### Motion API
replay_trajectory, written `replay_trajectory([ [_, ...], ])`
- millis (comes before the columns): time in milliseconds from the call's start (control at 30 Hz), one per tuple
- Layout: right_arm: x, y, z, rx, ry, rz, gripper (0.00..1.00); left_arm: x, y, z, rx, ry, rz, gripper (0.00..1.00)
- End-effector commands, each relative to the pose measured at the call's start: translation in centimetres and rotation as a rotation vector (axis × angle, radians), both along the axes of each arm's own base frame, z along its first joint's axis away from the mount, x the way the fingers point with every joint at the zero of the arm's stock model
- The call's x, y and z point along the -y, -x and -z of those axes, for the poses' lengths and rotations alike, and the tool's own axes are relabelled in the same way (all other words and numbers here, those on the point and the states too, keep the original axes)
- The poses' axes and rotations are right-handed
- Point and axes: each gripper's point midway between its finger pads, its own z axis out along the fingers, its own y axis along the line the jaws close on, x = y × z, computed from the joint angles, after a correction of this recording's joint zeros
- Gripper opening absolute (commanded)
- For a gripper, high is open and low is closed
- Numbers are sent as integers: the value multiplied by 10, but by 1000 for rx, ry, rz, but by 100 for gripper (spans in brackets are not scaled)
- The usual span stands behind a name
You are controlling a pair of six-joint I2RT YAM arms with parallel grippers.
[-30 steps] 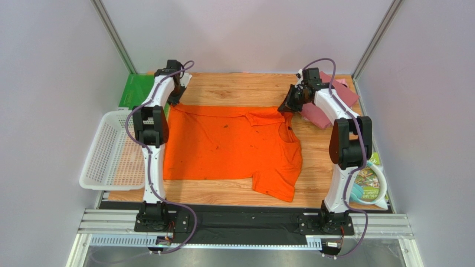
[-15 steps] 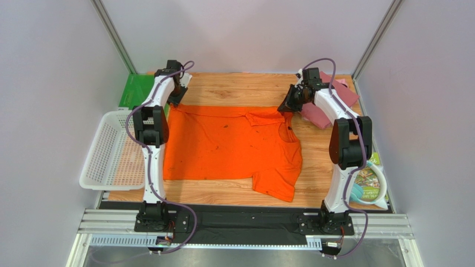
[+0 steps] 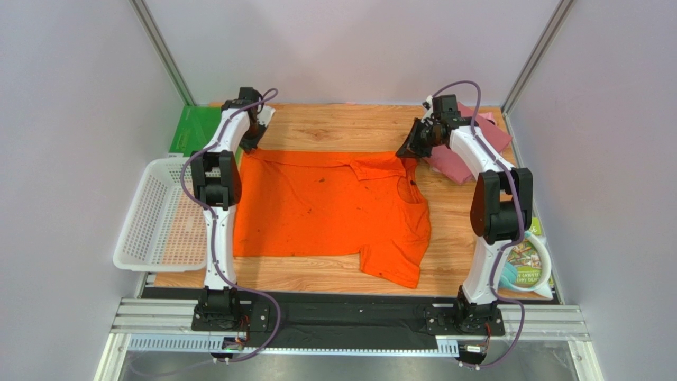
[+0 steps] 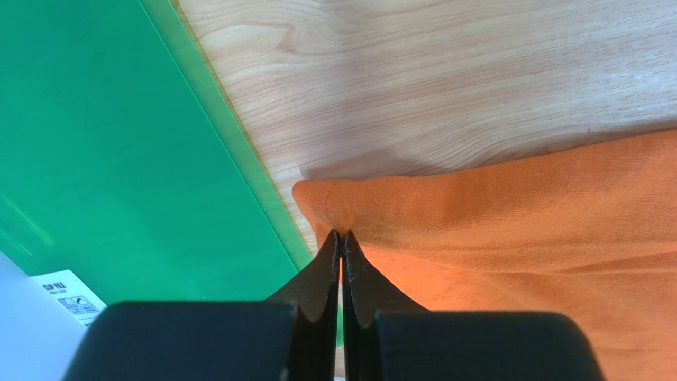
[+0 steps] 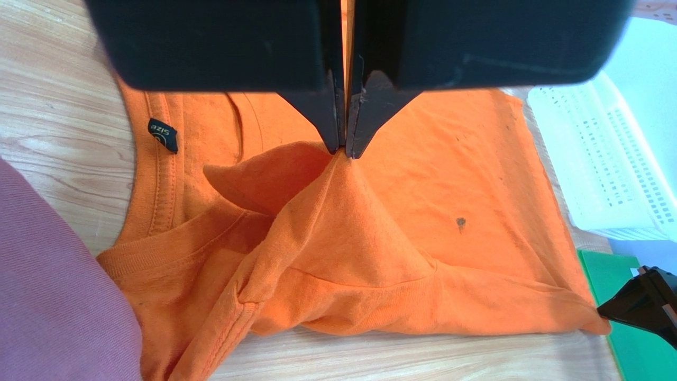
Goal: Fold and stack the t-shirts
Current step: Fold the tshirt
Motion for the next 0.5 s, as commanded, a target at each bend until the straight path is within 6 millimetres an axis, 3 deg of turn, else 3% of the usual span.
replay_trajectory([
  [0,-3,-5,-43,105,-31,-6,0,-1,-7,-23,52,10,-7,0],
  [133,-2,-5,-62,140,-32,-8,0,0,-8,-55,108,21,-5,0],
  [167,-3,-4,-71,158,-33,-10,0,1,-8,-76,146,24,-2,0],
  [233,-1,-2,-83,181,-33,-5,0,2,-5,-97,177,31,0,0],
  [267,0,-1,-93,206,-34,-2,0,3,-1,-118,211,40,8,0],
  [333,1,2,-103,222,-36,0,0,5,7,-133,230,53,15,0],
  [367,1,6,-110,235,-38,1,0,7,12,-153,266,63,21,0],
  [433,2,12,-114,235,-36,1,0,9,23,-161,266,75,28,0],
  [467,3,18,-118,239,-37,4,0,12,30,-177,289,89,37,0],
])
